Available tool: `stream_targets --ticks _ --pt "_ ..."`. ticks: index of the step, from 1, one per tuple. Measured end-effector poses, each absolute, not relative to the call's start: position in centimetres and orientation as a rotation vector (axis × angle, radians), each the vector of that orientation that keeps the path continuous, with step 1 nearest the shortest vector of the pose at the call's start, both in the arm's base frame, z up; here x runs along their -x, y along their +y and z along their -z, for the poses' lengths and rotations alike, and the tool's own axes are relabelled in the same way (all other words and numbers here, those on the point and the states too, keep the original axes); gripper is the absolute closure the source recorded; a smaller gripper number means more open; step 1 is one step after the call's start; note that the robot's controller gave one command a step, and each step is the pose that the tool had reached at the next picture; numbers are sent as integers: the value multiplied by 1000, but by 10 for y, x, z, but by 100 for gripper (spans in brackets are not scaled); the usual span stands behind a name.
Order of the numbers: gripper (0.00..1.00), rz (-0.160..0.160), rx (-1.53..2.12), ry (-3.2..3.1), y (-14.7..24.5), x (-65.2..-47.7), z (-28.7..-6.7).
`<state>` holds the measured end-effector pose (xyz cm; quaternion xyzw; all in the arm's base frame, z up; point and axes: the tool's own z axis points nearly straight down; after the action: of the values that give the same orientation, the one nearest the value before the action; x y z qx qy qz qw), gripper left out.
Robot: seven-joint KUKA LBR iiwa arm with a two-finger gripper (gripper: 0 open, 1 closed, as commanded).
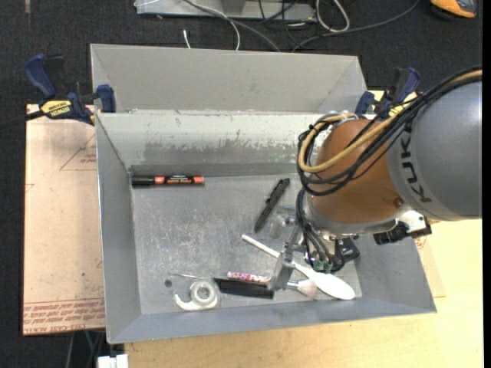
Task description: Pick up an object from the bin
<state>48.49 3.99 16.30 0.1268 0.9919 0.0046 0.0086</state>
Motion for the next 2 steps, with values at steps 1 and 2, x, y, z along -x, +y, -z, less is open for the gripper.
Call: stream_targets --ticks 1,2 --pt "0 -2 -306 3130 38 -492 -75" --pt "0 -15 -433 3091 47 -499 -70"
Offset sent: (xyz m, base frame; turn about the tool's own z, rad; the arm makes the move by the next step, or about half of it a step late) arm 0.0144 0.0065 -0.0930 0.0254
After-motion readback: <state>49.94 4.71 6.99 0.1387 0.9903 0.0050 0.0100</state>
